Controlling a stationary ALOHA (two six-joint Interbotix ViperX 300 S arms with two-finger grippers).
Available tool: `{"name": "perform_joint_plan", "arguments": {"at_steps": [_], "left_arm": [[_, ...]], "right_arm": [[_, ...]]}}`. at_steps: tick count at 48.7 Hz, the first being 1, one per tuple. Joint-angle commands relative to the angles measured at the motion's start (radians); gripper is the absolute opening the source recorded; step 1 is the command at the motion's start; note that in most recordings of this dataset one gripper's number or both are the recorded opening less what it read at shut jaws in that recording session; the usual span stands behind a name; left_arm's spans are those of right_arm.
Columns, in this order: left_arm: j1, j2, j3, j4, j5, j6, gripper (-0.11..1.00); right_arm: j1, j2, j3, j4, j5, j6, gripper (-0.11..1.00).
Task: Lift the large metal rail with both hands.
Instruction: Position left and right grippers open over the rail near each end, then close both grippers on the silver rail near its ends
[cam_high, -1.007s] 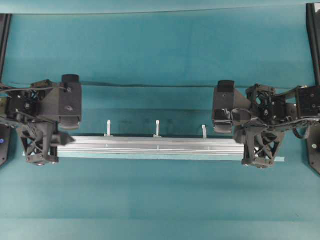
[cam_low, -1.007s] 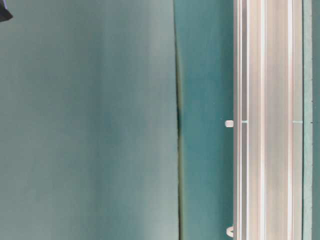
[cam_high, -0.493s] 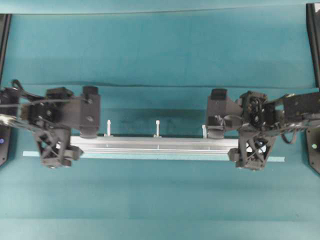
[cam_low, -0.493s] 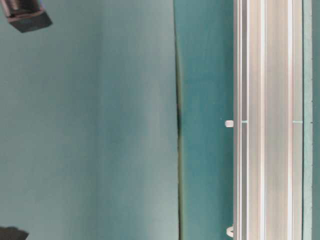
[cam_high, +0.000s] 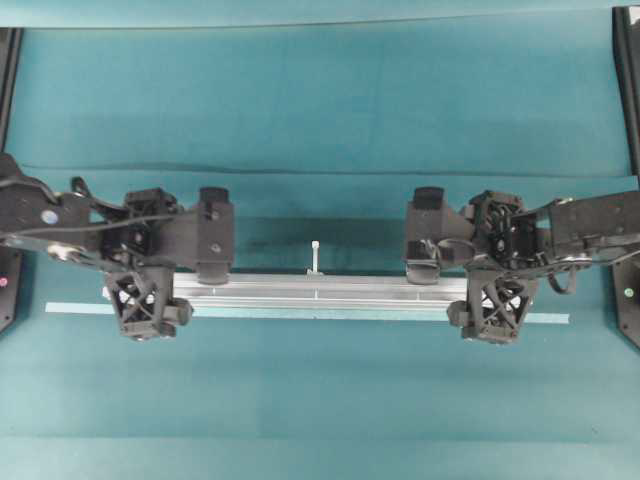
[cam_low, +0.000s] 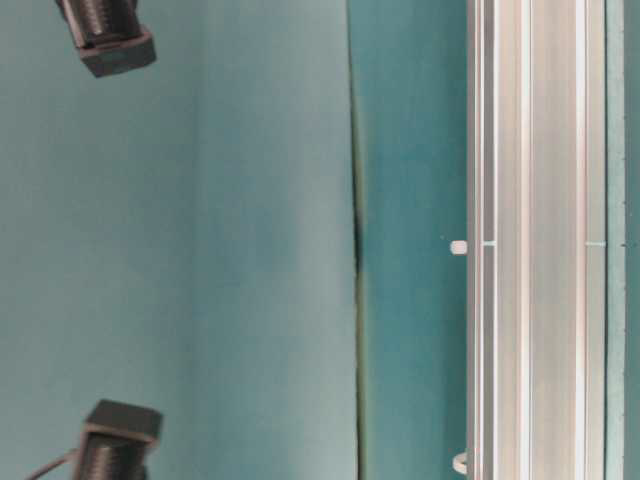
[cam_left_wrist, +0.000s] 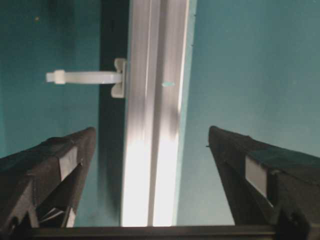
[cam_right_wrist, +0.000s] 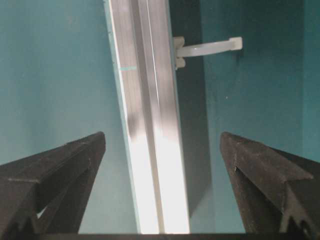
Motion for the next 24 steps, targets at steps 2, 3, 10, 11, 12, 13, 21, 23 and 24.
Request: {"name": "perform_joint_plan", "arguments": {"at_steps": [2, 3, 10, 11, 12, 13, 21, 23, 24], "left_arm": [[0.008, 0.015, 0.000, 0.002, -0.038, -0.002, 0.96], [0.008, 0.020, 0.000, 0.002, -0.046, -0.002, 0.96], [0.017, 0.041, -0.002, 0.002, -0.066, 0.002, 0.96], [0.018, 0.044, -0.002, 0.002, -0.066, 0.002, 0.96], [0.020, 0.048, 0.000, 0.002, -0.066, 0.000, 0.96], [0.021, 0.052, 0.002, 0.002, -0.067, -0.002, 0.96], [0.028, 0.094, 0.026, 0.002, -0.109, 0.000, 0.96], [0.028, 0.101, 0.032, 0.002, -0.124, 0.000, 0.96], [0.028, 0.104, 0.035, 0.002, -0.133, 0.000, 0.96]], "right_arm": [[0.003, 0.023, 0.006, -0.003, -0.028, -0.008, 0.96], [0.003, 0.026, 0.009, -0.005, -0.034, -0.008, 0.96], [0.003, 0.046, 0.020, -0.005, -0.064, -0.009, 0.96], [0.003, 0.048, 0.021, -0.005, -0.069, -0.009, 0.96], [0.003, 0.051, 0.023, -0.005, -0.077, -0.009, 0.96], [0.003, 0.054, 0.025, -0.006, -0.083, -0.009, 0.96], [0.003, 0.095, 0.037, -0.032, -0.115, -0.009, 0.96], [0.002, 0.110, 0.038, -0.032, -0.123, -0.011, 0.96], [0.003, 0.117, 0.040, -0.032, -0.126, -0.011, 0.96]]}}
